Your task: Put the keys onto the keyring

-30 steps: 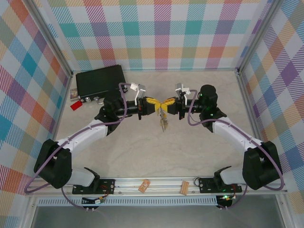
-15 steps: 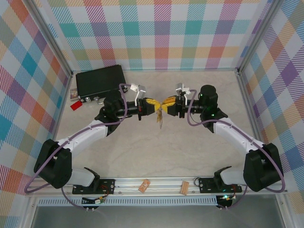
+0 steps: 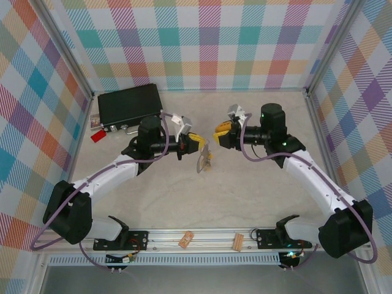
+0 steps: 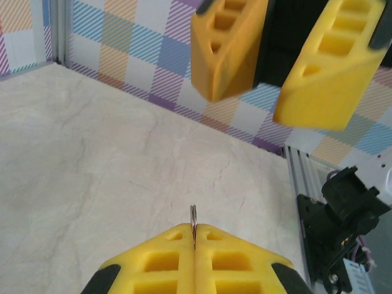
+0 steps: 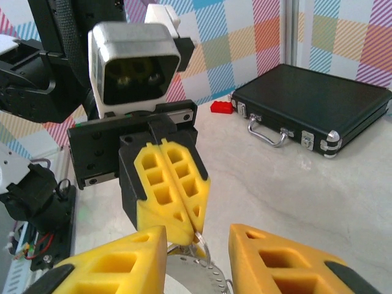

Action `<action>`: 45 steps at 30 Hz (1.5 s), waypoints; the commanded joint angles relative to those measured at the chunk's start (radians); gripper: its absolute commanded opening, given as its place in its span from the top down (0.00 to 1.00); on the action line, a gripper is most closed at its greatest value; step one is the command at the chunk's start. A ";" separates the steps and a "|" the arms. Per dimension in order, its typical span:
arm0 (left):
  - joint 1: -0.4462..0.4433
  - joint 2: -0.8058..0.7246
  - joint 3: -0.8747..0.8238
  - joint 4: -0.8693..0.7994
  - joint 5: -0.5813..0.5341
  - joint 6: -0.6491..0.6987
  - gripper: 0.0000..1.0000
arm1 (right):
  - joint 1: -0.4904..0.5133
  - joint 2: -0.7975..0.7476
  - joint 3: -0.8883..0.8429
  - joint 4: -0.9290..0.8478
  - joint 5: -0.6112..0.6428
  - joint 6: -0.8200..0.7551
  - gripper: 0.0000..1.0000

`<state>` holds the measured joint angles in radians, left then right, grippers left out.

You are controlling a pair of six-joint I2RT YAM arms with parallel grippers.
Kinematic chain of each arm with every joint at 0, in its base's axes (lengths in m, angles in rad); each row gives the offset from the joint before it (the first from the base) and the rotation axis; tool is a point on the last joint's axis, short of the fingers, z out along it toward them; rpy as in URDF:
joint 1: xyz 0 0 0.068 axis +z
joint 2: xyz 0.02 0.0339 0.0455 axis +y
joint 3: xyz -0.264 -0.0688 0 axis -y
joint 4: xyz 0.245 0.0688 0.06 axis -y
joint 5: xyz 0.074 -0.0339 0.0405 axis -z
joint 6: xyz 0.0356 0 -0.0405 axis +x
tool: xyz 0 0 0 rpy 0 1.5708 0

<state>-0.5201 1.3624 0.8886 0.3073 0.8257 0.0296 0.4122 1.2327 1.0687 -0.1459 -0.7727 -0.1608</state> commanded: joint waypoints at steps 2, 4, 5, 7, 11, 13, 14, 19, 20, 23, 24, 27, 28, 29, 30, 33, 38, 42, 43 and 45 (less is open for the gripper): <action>0.006 -0.043 0.042 -0.059 0.010 0.111 1.00 | 0.011 0.064 0.106 -0.269 0.007 -0.166 0.66; 0.006 -0.043 0.048 -0.080 0.008 0.131 1.00 | 0.014 0.097 0.145 -0.334 0.002 -0.200 0.65; 0.006 -0.043 0.052 -0.090 0.009 0.140 1.00 | 0.017 0.113 0.164 -0.362 -0.007 -0.220 0.64; 0.006 -0.042 0.058 -0.103 0.008 0.149 1.00 | 0.028 0.141 0.196 -0.422 -0.016 -0.268 0.64; 0.006 -0.044 0.061 -0.120 0.012 0.162 1.00 | 0.046 0.187 0.237 -0.494 0.006 -0.337 0.62; 0.006 -0.043 0.061 -0.122 0.012 0.164 1.00 | 0.055 0.206 0.254 -0.515 0.001 -0.355 0.62; 0.006 -0.042 0.061 -0.125 0.013 0.164 1.00 | 0.061 0.216 0.265 -0.527 0.001 -0.363 0.63; 0.006 -0.042 0.060 -0.128 0.020 0.164 1.00 | 0.085 0.253 0.294 -0.570 0.040 -0.400 0.65; 0.006 -0.042 0.059 -0.128 0.020 0.164 1.00 | 0.089 0.257 0.297 -0.573 0.042 -0.404 0.66; 0.005 -0.040 0.060 -0.128 0.021 0.163 1.00 | 0.097 0.273 0.304 -0.580 0.049 -0.410 0.69; 0.003 -0.040 0.061 -0.128 0.020 0.162 1.00 | 0.098 0.278 0.306 -0.581 0.052 -0.413 0.71; 0.002 -0.039 0.062 -0.131 0.021 0.164 1.00 | 0.099 0.283 0.305 -0.580 0.057 -0.418 0.73; 0.002 -0.039 0.063 -0.131 0.022 0.163 1.00 | 0.100 0.284 0.304 -0.576 0.060 -0.418 0.75; 0.000 -0.039 0.062 -0.132 0.024 0.164 1.00 | 0.100 0.283 0.303 -0.570 0.058 -0.416 0.76; 0.001 -0.038 0.063 -0.134 0.023 0.164 1.00 | 0.100 0.281 0.300 -0.566 0.055 -0.415 0.77; -0.003 -0.034 0.068 -0.146 0.024 0.168 1.00 | 0.100 0.274 0.292 -0.550 0.053 -0.411 0.77; -0.006 -0.028 0.071 -0.159 0.021 0.176 1.00 | 0.100 0.250 0.276 -0.525 0.067 -0.414 0.80; -0.009 -0.026 0.075 -0.160 0.019 0.176 1.00 | 0.100 0.238 0.266 -0.514 0.064 -0.419 0.83; -0.011 -0.026 0.075 -0.160 0.020 0.176 1.00 | 0.100 0.240 0.266 -0.515 0.063 -0.419 0.84; -0.012 -0.026 0.076 -0.162 0.021 0.178 1.00 | 0.100 0.245 0.267 -0.520 0.054 -0.418 0.84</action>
<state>-0.5232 1.3506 0.9222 0.1322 0.8257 0.1848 0.5056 1.4940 1.3411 -0.6731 -0.6952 -0.5556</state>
